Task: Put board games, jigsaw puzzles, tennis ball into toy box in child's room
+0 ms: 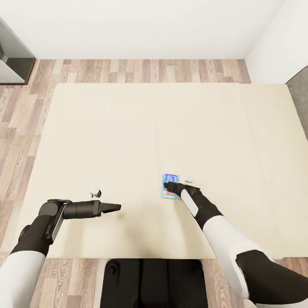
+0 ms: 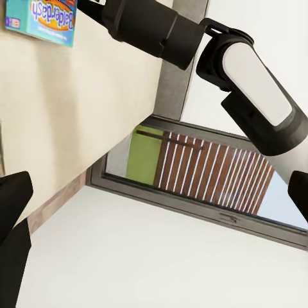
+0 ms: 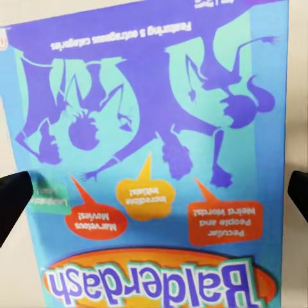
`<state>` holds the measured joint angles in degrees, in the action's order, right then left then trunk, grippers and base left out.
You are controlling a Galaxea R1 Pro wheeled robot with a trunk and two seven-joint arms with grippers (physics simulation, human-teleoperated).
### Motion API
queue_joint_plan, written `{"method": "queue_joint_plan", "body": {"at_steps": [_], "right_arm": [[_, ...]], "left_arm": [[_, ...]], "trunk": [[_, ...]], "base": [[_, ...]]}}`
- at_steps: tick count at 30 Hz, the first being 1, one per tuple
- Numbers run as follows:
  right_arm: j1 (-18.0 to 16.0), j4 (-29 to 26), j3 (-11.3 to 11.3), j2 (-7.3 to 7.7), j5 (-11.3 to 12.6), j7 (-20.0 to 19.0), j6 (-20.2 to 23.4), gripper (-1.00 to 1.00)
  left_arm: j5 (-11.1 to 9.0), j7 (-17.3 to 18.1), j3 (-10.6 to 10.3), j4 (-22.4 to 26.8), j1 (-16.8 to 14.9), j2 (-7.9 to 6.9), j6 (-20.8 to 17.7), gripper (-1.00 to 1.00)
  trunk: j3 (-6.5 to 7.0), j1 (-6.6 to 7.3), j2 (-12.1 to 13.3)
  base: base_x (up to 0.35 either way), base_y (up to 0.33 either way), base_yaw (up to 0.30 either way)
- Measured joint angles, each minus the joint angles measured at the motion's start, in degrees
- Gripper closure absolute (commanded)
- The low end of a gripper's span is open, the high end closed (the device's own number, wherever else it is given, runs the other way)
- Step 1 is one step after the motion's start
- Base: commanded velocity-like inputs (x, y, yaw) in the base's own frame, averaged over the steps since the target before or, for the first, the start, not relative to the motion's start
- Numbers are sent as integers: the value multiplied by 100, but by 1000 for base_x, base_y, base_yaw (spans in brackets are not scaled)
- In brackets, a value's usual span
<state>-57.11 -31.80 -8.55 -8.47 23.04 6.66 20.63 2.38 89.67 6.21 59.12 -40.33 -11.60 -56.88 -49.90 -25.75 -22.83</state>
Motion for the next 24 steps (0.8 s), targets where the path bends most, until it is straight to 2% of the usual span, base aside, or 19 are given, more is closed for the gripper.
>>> {"method": "queue_joint_plan", "body": {"at_steps": [24], "right_arm": [[0, -8, -1, -9, -1, 0, 0, -100]], "left_arm": [[0, 0, 0, 0, 0, 0, 0, -100]], "trunk": [[-1, 0, 0]], "base": [[0, 36, 0]]}}
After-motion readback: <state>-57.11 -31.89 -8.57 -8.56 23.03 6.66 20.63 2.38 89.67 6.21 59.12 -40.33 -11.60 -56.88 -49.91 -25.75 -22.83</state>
